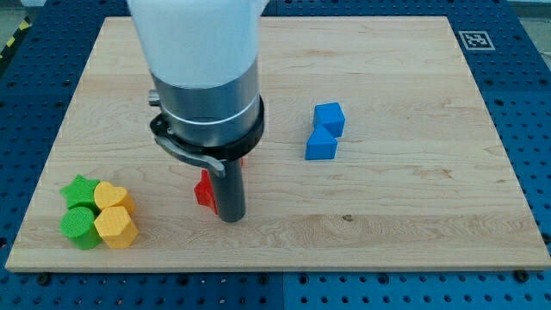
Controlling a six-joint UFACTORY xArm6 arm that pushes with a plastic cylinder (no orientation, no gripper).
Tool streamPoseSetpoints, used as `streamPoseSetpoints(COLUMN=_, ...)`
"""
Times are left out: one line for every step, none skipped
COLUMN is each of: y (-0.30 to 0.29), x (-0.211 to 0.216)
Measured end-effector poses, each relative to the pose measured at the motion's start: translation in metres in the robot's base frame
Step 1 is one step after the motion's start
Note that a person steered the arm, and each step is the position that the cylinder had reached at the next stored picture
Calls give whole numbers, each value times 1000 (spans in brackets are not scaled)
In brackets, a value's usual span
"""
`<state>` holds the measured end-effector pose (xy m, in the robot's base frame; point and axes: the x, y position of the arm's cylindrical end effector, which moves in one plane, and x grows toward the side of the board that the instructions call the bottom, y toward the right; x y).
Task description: Push the red star slightly down and up a bit
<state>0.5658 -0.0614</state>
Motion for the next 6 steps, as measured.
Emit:
streamPoseSetpoints(y=-4, x=0)
streamPoseSetpoints(y=-4, x=0)
streamPoseSetpoints(y=-4, x=-6)
streamPoseSetpoints(y=-4, x=-12)
streamPoseSetpoints(y=-4, x=-12)
streamPoseSetpoints(y=-4, x=-19)
